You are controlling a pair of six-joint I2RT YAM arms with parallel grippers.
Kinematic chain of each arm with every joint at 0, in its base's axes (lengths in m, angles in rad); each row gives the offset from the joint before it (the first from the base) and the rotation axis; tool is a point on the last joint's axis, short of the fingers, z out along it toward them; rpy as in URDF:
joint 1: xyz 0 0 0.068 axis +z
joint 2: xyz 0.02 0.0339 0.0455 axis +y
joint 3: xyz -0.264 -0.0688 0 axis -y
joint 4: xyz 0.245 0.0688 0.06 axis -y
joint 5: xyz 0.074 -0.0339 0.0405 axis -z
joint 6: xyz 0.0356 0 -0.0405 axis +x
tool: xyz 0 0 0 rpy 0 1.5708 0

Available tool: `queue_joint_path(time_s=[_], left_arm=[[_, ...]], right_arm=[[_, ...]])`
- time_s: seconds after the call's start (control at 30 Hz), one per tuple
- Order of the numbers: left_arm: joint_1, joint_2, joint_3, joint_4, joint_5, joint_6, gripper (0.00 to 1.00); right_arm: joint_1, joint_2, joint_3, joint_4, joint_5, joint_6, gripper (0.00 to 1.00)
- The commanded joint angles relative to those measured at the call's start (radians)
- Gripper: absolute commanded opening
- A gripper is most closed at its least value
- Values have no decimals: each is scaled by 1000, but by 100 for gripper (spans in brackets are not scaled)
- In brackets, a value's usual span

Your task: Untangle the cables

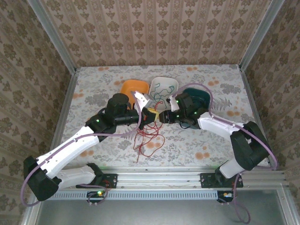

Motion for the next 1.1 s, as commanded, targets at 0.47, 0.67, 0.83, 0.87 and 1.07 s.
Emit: queue_joint_path(time_s=[0.47, 0.67, 0.83, 0.87, 1.07], left_arm=[[-9, -181, 17, 121, 47, -6, 0], [-7, -209, 15, 131, 40, -3, 0], [-10, -229, 46, 103, -129, 64, 0], [-13, -235, 48, 105, -211, 85, 0], [-14, -265, 17, 245, -480, 194, 0]], right_arm=[[6, 46, -9, 48, 188, 100, 41], [6, 27, -24, 78, 156, 98, 36], [3, -70, -69, 98, 208, 104, 39], [2, -97, -81, 104, 225, 105, 39], [2, -270, -144, 66, 394, 108, 41]])
